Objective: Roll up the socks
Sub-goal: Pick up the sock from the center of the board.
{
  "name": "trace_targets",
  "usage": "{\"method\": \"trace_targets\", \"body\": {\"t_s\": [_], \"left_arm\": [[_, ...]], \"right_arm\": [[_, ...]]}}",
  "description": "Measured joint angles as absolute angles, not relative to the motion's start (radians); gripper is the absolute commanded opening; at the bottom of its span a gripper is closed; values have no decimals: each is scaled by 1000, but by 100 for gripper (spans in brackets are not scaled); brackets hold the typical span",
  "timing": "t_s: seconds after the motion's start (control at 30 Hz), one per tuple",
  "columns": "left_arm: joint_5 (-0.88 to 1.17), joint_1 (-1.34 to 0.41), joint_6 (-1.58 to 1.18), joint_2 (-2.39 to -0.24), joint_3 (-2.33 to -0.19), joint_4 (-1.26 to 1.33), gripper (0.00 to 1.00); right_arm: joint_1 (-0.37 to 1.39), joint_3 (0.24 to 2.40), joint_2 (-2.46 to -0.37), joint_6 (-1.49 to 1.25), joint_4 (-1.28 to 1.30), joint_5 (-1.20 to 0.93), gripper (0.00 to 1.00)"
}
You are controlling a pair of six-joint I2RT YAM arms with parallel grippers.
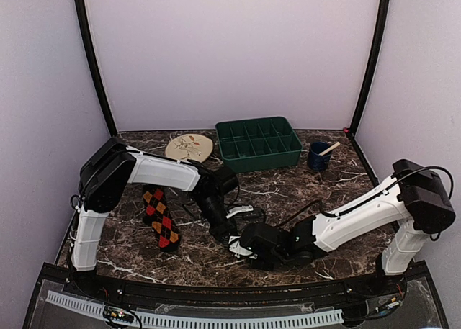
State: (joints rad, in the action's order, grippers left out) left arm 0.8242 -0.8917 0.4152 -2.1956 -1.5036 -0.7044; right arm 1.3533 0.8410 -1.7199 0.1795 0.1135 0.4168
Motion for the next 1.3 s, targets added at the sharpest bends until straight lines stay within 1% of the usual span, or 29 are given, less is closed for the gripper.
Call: {"method": "trace_targets", "body": {"t_s": [0.13, 0.3, 0.43, 0.53, 0.6, 0.8, 0.87, 0.93, 1.03, 1.3], "left_arm": [[824, -891, 415, -2196, -1505, -706, 0], [824, -888, 414, -2197, -1507, -711, 0], [814, -883, 395, -2198, -1512, -723, 3], [807, -874, 368, -2198, -1514, -735, 9], [807, -862, 347, -2198, -1514, -741, 14], [809, -843, 304, -2191, -1503, -741, 20], [808, -839, 297, -2185, -1496, -738, 26], [807, -834, 286, -2176, -1484, -733, 29], [802, -828, 273, -2156, -1459, -715, 31], [770, -807, 233, -2106, -1393, -648, 31]], "right_arm": [[1325, 852, -1732, 188, 113, 382, 22], [1302, 872, -1736, 208, 136, 320, 17], [1282, 901, -1745, 218, 168, 257, 15], [1267, 919, -1753, 220, 183, 218, 13], [1255, 926, -1757, 219, 184, 192, 12], [1226, 942, -1766, 216, 183, 125, 11], [1221, 949, -1771, 216, 184, 110, 11], [1214, 958, -1778, 216, 184, 91, 11], [1206, 965, -1784, 215, 179, 61, 11], [1185, 986, -1804, 204, 168, -7, 10]]}}
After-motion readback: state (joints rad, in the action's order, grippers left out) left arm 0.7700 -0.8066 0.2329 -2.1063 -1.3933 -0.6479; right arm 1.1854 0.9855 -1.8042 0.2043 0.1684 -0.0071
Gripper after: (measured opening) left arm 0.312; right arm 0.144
